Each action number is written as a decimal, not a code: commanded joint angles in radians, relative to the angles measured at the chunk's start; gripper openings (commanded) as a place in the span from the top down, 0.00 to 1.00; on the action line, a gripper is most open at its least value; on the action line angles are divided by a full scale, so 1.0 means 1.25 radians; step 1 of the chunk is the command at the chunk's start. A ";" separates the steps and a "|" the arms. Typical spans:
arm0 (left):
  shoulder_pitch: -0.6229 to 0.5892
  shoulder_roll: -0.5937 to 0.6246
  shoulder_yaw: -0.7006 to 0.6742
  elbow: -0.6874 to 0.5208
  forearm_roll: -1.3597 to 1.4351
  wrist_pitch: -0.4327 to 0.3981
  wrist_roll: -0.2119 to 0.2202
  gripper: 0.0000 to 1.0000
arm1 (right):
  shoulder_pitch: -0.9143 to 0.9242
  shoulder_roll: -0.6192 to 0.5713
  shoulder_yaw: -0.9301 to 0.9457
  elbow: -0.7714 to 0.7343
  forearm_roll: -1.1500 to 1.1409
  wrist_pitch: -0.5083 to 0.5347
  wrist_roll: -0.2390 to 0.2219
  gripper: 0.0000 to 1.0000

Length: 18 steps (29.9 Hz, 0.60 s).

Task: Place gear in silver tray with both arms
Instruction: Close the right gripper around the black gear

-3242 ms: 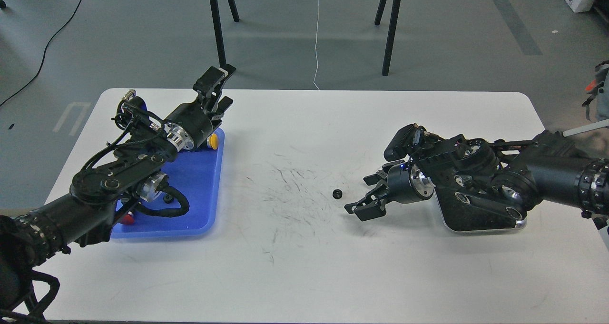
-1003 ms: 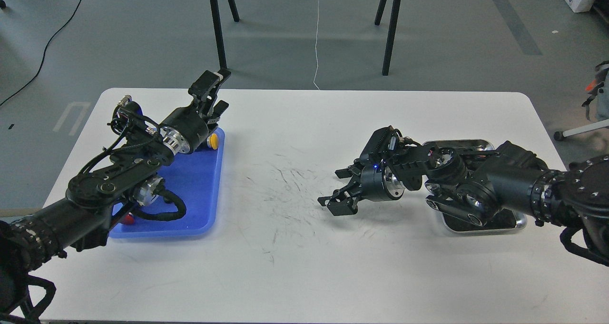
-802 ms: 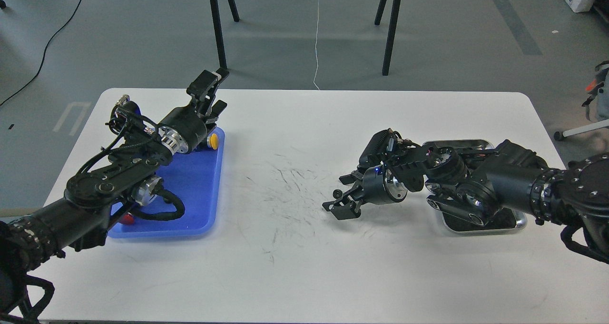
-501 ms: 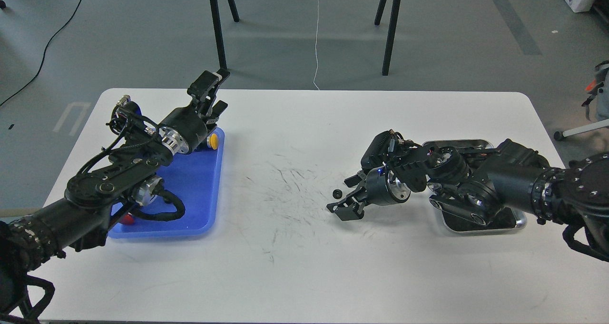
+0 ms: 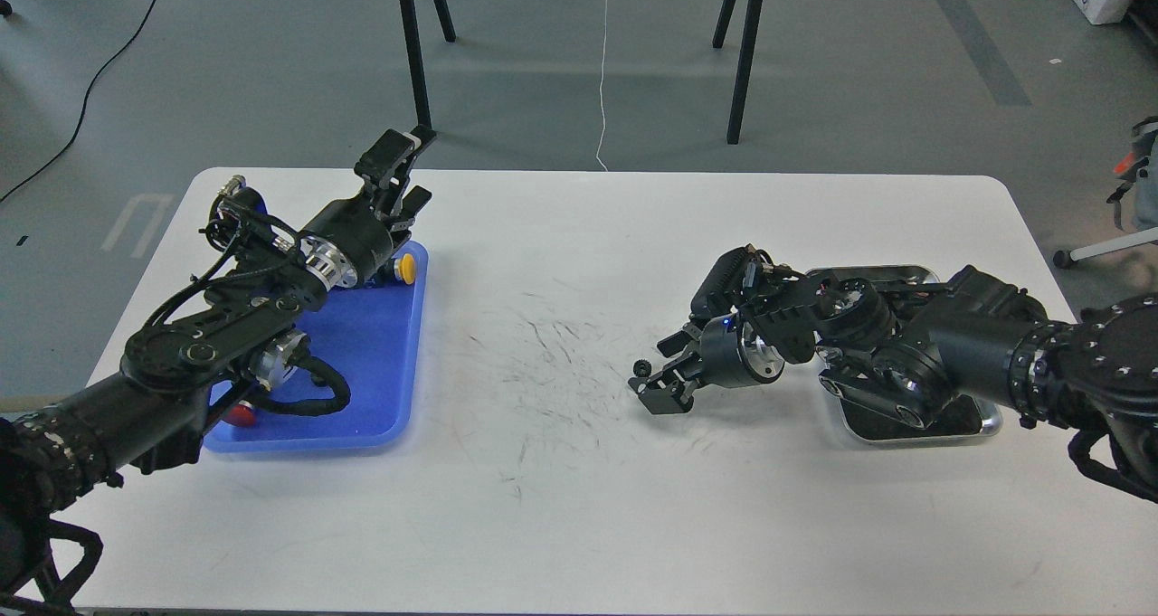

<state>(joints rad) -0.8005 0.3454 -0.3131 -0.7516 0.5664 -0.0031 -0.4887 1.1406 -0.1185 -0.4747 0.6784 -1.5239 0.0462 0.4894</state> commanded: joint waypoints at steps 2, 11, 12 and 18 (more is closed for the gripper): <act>0.000 0.000 0.001 0.000 0.001 0.000 0.000 0.00 | 0.003 0.002 0.003 0.003 0.001 0.000 -0.001 0.38; -0.001 0.000 0.001 0.000 0.002 0.000 0.000 0.00 | 0.002 0.005 0.008 0.012 0.002 -0.012 -0.001 0.43; -0.001 0.000 0.001 0.000 0.002 0.000 0.000 0.00 | 0.002 0.006 0.008 0.012 0.002 -0.014 -0.001 0.45; 0.000 0.000 0.001 0.000 0.002 0.000 0.000 0.00 | 0.004 0.008 0.010 0.012 0.002 -0.016 -0.001 0.52</act>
<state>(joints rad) -0.8015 0.3452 -0.3114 -0.7516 0.5687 -0.0031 -0.4887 1.1431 -0.1091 -0.4621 0.6935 -1.5213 0.0269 0.4889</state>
